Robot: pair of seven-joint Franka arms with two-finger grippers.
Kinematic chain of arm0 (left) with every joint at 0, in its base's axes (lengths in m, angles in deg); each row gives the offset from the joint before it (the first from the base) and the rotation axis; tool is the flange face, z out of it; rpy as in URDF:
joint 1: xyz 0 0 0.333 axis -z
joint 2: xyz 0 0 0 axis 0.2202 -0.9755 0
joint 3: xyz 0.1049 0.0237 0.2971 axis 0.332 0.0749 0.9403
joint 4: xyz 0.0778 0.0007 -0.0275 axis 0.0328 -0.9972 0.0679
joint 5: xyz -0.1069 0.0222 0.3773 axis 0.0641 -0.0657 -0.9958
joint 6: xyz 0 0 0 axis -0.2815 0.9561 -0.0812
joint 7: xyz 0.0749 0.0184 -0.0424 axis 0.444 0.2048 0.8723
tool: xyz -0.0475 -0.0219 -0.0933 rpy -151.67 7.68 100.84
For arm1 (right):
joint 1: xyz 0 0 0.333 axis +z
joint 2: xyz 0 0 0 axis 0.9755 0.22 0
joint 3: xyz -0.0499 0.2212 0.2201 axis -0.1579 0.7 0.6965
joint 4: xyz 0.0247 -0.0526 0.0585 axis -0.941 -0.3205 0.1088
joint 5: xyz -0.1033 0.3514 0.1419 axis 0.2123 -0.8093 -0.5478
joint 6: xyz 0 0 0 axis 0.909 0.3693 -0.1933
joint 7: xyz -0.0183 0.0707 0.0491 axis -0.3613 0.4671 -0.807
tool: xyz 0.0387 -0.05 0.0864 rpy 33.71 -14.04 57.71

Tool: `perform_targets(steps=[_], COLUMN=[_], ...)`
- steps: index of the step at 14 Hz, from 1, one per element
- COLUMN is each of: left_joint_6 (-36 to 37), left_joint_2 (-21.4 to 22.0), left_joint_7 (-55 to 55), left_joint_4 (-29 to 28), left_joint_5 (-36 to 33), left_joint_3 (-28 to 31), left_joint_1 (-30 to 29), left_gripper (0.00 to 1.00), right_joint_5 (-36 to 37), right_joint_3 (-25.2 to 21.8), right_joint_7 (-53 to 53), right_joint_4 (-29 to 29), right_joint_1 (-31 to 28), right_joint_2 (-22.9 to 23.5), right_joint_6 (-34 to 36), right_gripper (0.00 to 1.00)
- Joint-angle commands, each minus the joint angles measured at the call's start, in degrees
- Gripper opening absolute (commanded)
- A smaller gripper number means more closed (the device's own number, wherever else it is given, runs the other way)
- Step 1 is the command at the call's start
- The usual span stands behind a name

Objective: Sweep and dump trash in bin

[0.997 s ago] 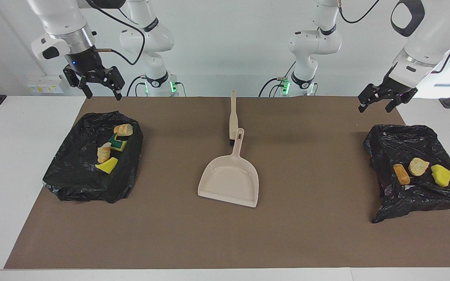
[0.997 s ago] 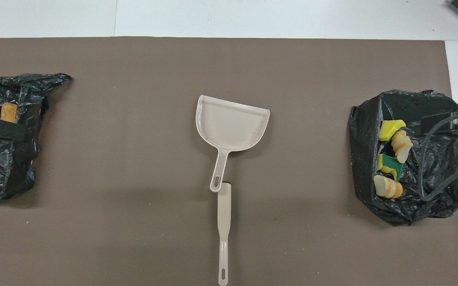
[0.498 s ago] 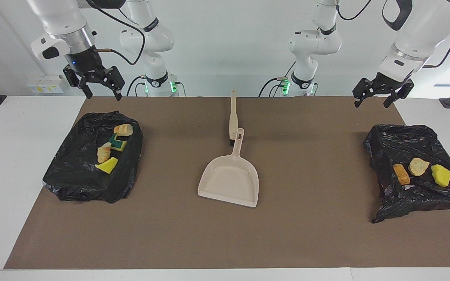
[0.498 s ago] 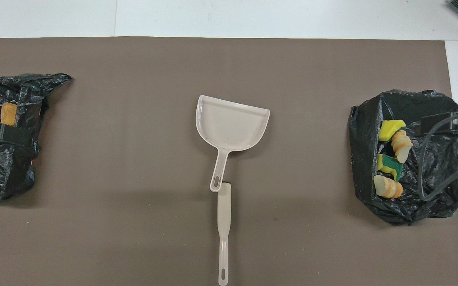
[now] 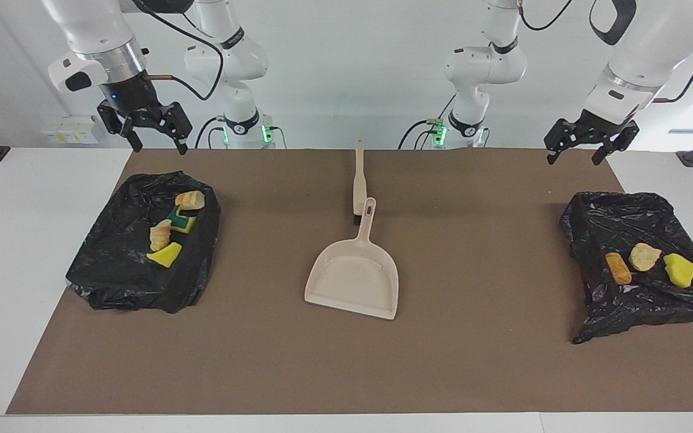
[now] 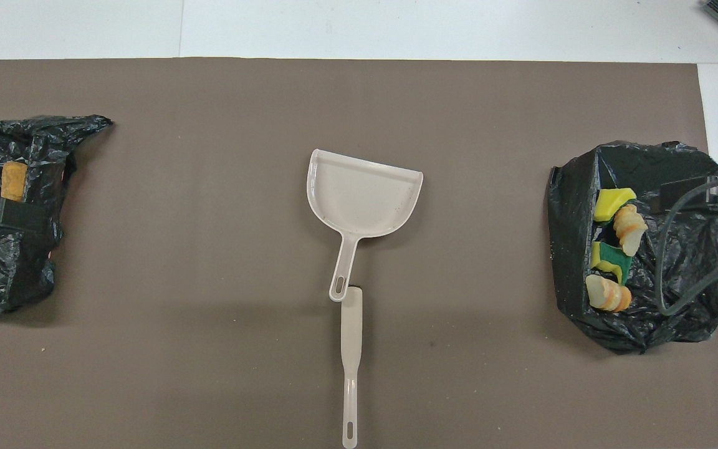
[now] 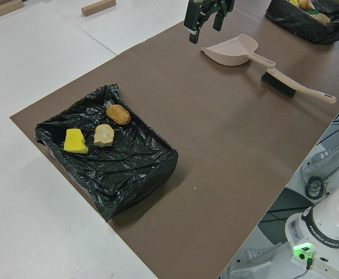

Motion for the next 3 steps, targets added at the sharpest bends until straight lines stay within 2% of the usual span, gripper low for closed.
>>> perform_targets(steps=[1,3], left_joint_6=[0.8,0.5], left_joint_2=[0.7,0.7], left_joint_7=[-0.6,-0.7], left_joint_4=[-0.3,-0.3], left_joint_5=[-1.0,-1.0], left_joint_3=[0.4,0.4], left_joint_1=[0.5,0.5], left_gripper=[1.0,1.0], right_joint_5=[0.0,0.0], right_joint_3=[0.4,0.4], right_joint_7=[0.7,0.7], right_joint_4=[0.7,0.7], right_joint_1=[-0.5,-0.5], right_joint_2=[0.0,0.0], right_joint_6=[1.3,1.3], right_gripper=[1.0,1.0])
